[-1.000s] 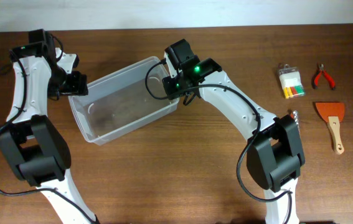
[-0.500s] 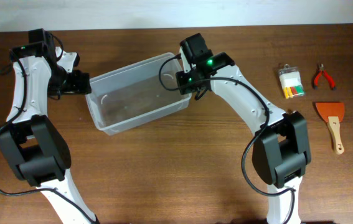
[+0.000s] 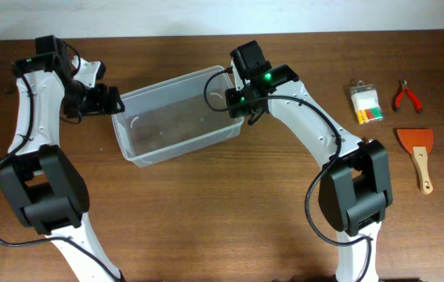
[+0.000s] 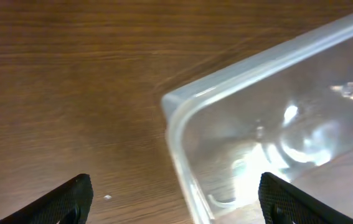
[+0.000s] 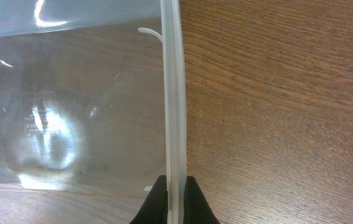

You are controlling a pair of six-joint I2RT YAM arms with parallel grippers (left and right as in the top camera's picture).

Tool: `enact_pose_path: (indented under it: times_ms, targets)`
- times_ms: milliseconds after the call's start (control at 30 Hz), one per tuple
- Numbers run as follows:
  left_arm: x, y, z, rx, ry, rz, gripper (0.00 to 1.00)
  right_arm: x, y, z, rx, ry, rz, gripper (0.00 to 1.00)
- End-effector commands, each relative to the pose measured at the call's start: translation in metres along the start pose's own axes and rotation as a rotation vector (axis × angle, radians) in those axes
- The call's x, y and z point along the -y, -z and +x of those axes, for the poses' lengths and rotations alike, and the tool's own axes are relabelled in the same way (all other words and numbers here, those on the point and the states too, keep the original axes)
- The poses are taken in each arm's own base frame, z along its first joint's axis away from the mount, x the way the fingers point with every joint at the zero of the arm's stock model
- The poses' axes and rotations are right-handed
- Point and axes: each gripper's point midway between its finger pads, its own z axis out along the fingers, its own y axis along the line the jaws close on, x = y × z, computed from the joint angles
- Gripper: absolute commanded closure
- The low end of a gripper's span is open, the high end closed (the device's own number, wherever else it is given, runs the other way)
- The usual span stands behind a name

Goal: Pack container
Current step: 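Slide the container rightward toward the table center with both grippers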

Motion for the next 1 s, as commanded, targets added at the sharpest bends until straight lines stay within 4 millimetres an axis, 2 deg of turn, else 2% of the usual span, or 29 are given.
enact_pose_path:
  times_ms: [0,200,333,533,567,600,633,767,967]
  targets:
    - [0.019,-0.001,-0.005,0.025,0.007,0.116,0.13,0.004,0.006,-0.012,0.036,-0.049,0.031,0.96]
    - [0.034,0.002,-0.013,0.067,-0.001,0.208,0.13,0.021,0.007,-0.013,0.037,-0.086,0.071,0.96]
    - [0.042,0.011,-0.027,0.123,-0.022,0.25,0.13,0.043,0.009,-0.01,0.018,-0.16,0.084,0.96]
    - [0.047,0.051,-0.064,0.253,-0.072,0.224,0.13,0.082,0.014,-0.008,0.002,-0.235,0.111,0.96]
    - [0.049,0.063,-0.073,0.287,-0.076,0.217,0.08,0.09,0.015,-0.007,-0.003,-0.254,0.118,0.96]
    - [0.051,0.077,-0.083,0.328,-0.092,0.207,0.08,0.1,0.016,-0.004,-0.015,-0.273,0.129,0.96]
    - [0.052,0.082,-0.087,0.343,-0.1,0.203,0.07,0.104,0.017,-0.001,-0.026,-0.283,0.134,0.96]
    - [0.054,0.093,-0.093,0.373,-0.115,0.196,0.01,0.115,0.02,0.016,-0.088,-0.33,0.153,0.96]
    - [0.051,0.093,-0.093,0.373,-0.114,0.183,0.01,0.113,0.024,0.042,-0.197,-0.333,0.157,0.96]
